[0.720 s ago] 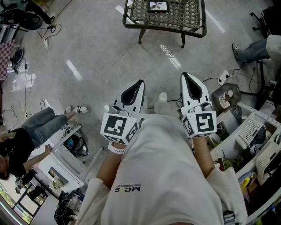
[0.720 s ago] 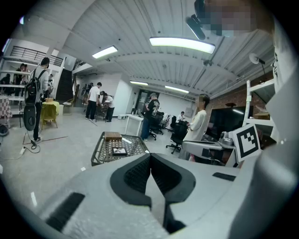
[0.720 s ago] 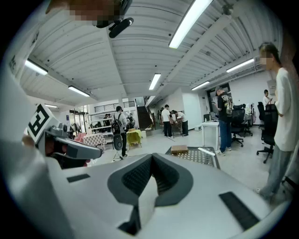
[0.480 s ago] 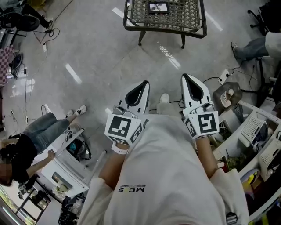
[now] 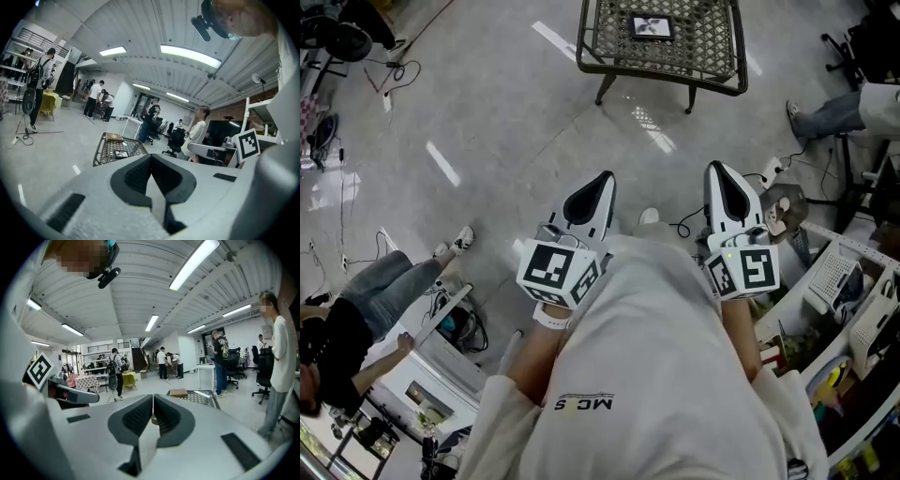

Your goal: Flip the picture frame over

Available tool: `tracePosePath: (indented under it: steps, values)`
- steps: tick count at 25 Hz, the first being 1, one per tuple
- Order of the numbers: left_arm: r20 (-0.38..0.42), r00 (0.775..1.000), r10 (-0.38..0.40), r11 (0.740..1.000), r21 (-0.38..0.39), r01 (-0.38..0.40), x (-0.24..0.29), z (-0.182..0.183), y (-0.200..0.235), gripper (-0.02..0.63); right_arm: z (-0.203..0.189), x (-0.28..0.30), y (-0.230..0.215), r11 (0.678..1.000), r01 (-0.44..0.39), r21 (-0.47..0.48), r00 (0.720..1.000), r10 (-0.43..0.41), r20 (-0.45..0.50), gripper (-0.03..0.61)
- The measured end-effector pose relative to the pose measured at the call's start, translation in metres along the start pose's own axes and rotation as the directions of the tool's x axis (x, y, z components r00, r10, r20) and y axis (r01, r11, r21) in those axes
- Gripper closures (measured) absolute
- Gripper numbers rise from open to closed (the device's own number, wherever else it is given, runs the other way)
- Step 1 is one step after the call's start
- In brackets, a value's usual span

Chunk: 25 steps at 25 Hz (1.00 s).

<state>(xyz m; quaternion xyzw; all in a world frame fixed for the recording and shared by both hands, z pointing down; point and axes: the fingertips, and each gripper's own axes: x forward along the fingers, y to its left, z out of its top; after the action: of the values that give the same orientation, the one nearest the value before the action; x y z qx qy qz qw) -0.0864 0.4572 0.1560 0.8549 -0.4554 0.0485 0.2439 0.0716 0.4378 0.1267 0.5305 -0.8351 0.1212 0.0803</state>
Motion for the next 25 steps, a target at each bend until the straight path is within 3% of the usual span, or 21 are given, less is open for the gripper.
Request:
tracePosePath:
  steps: [6,10,19,25]
  values:
    - [-0.002,0.999,-0.051,0.999,0.000,0.051,0.008,0.014,0.032,0.589,0.008,0.021,0.015,0.999,0.039,-0.002,0.999,-0.039,0.009,0.561]
    - [-0.023,0.998,-0.057,0.998,-0.003,0.057,0.014,0.017,0.047,0.589,0.001,0.031,0.012,0.995,0.082,0.048,0.997,-0.082,-0.001,0.560]
    - [-0.039,0.999,0.021,0.999,-0.025,-0.022,0.069,0.037,0.100,0.589,-0.003,0.117,-0.024,0.996,0.005,0.094,0.999,-0.001,-0.041,0.560]
    - [-0.095,0.993,0.070,0.997,-0.019,-0.072,0.146,0.057,0.117,0.589,0.006,0.201,-0.077,0.991,-0.080,0.104,0.994,0.087,-0.063,0.560]
